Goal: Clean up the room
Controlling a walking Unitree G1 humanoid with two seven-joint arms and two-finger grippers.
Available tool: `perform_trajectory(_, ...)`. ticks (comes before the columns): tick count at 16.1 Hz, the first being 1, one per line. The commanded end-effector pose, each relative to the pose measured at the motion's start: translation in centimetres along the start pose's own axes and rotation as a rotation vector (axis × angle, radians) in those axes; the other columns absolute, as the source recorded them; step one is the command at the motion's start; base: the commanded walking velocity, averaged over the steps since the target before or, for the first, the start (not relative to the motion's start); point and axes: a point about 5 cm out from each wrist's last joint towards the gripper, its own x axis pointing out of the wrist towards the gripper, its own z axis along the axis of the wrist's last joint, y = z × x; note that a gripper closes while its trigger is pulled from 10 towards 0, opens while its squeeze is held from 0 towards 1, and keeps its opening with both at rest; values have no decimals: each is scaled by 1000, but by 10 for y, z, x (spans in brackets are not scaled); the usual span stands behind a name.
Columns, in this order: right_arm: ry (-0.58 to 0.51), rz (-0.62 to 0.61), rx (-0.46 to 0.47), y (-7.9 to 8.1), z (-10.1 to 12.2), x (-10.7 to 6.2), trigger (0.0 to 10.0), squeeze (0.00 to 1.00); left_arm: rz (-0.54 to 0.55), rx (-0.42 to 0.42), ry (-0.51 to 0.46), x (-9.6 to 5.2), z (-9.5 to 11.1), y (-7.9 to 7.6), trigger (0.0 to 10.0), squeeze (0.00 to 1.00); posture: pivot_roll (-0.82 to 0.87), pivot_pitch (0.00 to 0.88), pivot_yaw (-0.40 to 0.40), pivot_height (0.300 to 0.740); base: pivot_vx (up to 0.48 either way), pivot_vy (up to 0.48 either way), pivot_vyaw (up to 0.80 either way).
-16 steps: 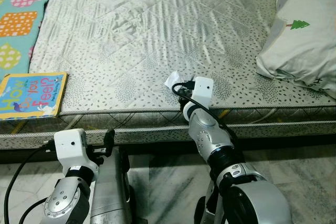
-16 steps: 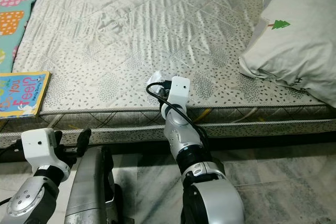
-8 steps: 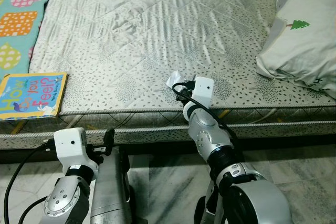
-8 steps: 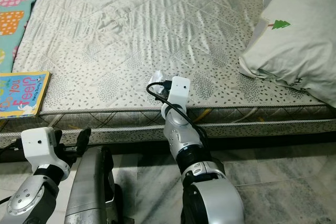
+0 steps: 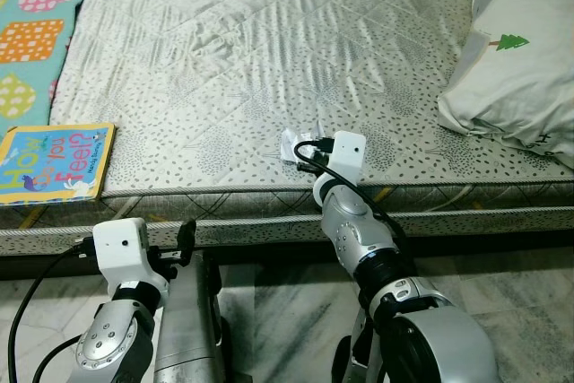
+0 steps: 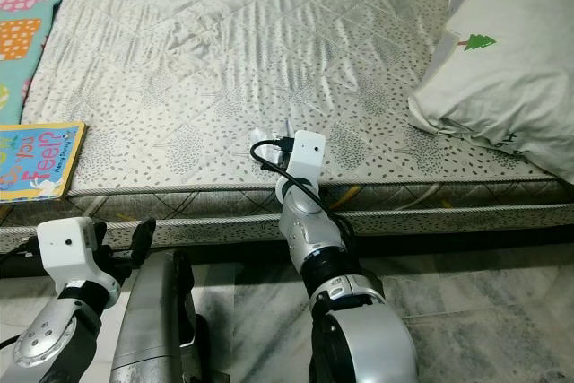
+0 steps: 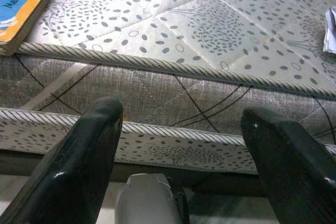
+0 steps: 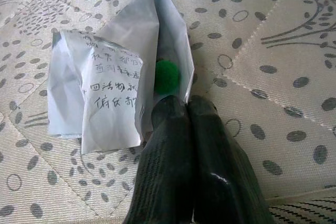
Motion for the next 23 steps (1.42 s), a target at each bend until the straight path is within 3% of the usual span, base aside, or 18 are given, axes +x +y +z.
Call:
perform_trajectory(1, 18, 148, 61, 64, -1, -10, 0, 0, 14, 11, 14, -1, -3, 3, 10000, 0, 127, 235, -37, 506, 0, 0, 0)
perform_trajectory(4, -12, 157, 85, 55, 5, -9, 0, 0, 18, 7, 12, 0, -4, 3, 10000, 0, 114, 222, -36, 506, 0, 0, 0)
perform_trajectory(6, -76, 194, 111, 37, 15, -9, 0, 0, 20, -7, 1, 5, -6, 1, 10000, 0, 73, 185, -38, 506, 0, 0, 0)
perform_trajectory(8, -137, 219, 72, 12, 21, -14, 0, 0, 22, -25, -11, 12, -7, -3, 10000, 0, 39, 154, -38, 506, 0, 0, 0)
perform_trajectory(10, -176, 242, 32, -10, 21, -22, 0, 0, 16, -32, -21, 20, -9, -6, 10000, 0, -1, 120, -35, 506, 0, 0, 0)
perform_trajectory(12, -181, 251, 54, -25, 17, -30, 0, 0, 4, -40, -29, 26, -9, -8, 10000, 0, -29, 96, -29, 506, 0, 0, 0)
perform_trajectory(13, -175, 261, 42, -34, 13, -36, 9922, 0, -3, -43, -35, 30, -10, -9, 10000, 0, -40, 80, -27, 506, 0, 0, 0)
perform_trajectory(17, -174, 289, 56, -52, 5, -59, 10000, 0, -12, -46, -55, 40, -11, -10, 10000, 0, -61, 39, -20, 506, 0, 0, 0)
perform_trajectory(20, -217, 326, 50, -51, 13, -61, 10000, 0, -19, -42, -68, 45, -11, -11, 10000, 0, -68, 17, -13, 506, 0, 0, 0)
perform_trajectory(23, -231, 358, 60, -44, 24, -62, 10000, 0, -23, -41, -84, 49, -10, -12, 10000, 0, -67, 9, -15, 540, 0, 0, -406)
